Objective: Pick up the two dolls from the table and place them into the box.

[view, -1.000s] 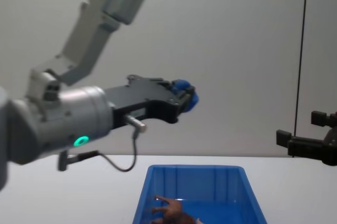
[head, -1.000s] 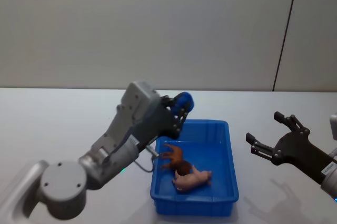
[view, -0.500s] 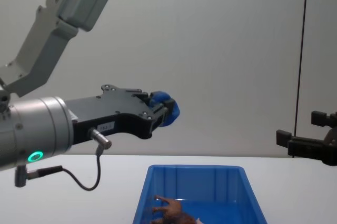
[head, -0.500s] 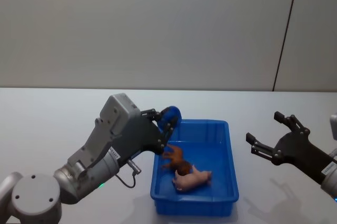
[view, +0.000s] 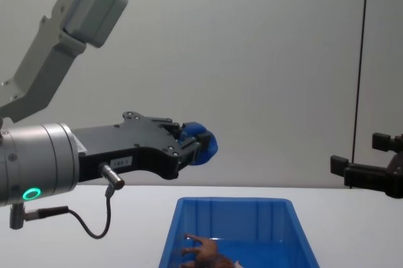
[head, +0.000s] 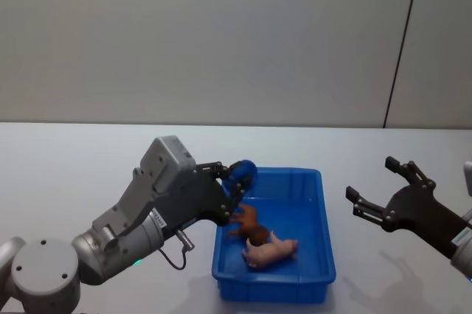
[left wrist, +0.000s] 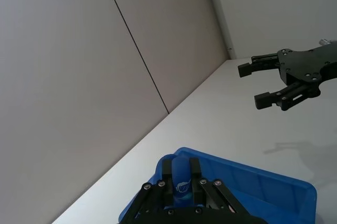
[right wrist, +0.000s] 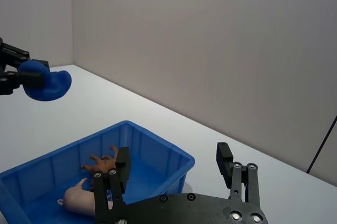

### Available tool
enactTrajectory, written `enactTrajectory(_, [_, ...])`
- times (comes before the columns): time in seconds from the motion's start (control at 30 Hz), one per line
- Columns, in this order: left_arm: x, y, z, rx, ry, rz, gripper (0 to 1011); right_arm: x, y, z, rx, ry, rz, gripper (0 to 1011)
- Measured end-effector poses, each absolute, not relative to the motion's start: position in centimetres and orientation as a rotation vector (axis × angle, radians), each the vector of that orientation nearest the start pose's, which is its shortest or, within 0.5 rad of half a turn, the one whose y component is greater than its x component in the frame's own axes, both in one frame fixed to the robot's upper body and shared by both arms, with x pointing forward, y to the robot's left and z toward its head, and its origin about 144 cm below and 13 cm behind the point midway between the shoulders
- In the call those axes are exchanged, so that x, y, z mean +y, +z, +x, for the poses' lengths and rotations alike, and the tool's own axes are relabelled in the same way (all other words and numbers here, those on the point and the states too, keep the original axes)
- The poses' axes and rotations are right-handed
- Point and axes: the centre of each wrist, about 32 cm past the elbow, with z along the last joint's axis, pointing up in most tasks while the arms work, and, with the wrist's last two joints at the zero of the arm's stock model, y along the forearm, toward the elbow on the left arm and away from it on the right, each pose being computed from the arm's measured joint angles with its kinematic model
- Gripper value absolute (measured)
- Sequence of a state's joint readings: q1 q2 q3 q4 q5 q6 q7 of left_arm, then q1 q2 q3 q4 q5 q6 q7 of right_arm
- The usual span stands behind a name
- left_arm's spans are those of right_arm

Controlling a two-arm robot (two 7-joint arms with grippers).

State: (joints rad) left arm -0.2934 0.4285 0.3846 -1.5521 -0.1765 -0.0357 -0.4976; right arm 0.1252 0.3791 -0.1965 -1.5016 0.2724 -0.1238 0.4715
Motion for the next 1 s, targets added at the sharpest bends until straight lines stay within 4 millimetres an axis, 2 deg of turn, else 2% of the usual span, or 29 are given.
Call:
enactTrajectory(0.47, [24.23, 121.36, 52.36, -0.321, 0.715, 0.171, 144, -28.66, 116.31, 48.93, -0.167, -0.933, -0.035, 1001])
enactTrajectory(0.5, [24.23, 121.36, 52.41, -0.323, 0.714, 0.174, 203, -28.66, 116.31, 48.93, -0.167, -0.933, -0.035, 1001])
enactTrajectory(0.63, [24.21, 121.32, 52.51, -0.324, 0.714, 0.182, 296, -28.67, 116.31, 48.93, -0.167, -0.933, -0.035, 1001])
enactTrajectory(0.73, [24.2, 121.3, 52.56, -0.325, 0.714, 0.186, 431, -28.67, 116.31, 48.93, -0.167, -0.933, -0.035, 1001])
enactTrajectory(0.83, [24.2, 121.23, 52.63, -0.326, 0.715, 0.191, 515, -28.66, 116.31, 48.93, -0.167, -0.933, -0.035, 1001])
enactTrajectory(0.87, [24.2, 121.23, 52.63, -0.326, 0.715, 0.191, 515, -28.66, 116.31, 48.93, -0.167, -0.933, -0.035, 1001])
enactTrajectory(0.9, [24.2, 121.19, 52.65, -0.326, 0.715, 0.193, 578, -28.66, 116.31, 48.93, -0.167, -0.933, -0.035, 1001])
enactTrajectory(0.97, [24.2, 121.17, 52.67, -0.327, 0.715, 0.195, 619, -28.66, 116.31, 48.93, -0.167, -0.933, -0.035, 1001])
enactTrajectory(1.0, [24.2, 121.15, 52.69, -0.327, 0.715, 0.196, 682, -28.66, 116.31, 48.93, -0.167, -0.933, -0.035, 1001])
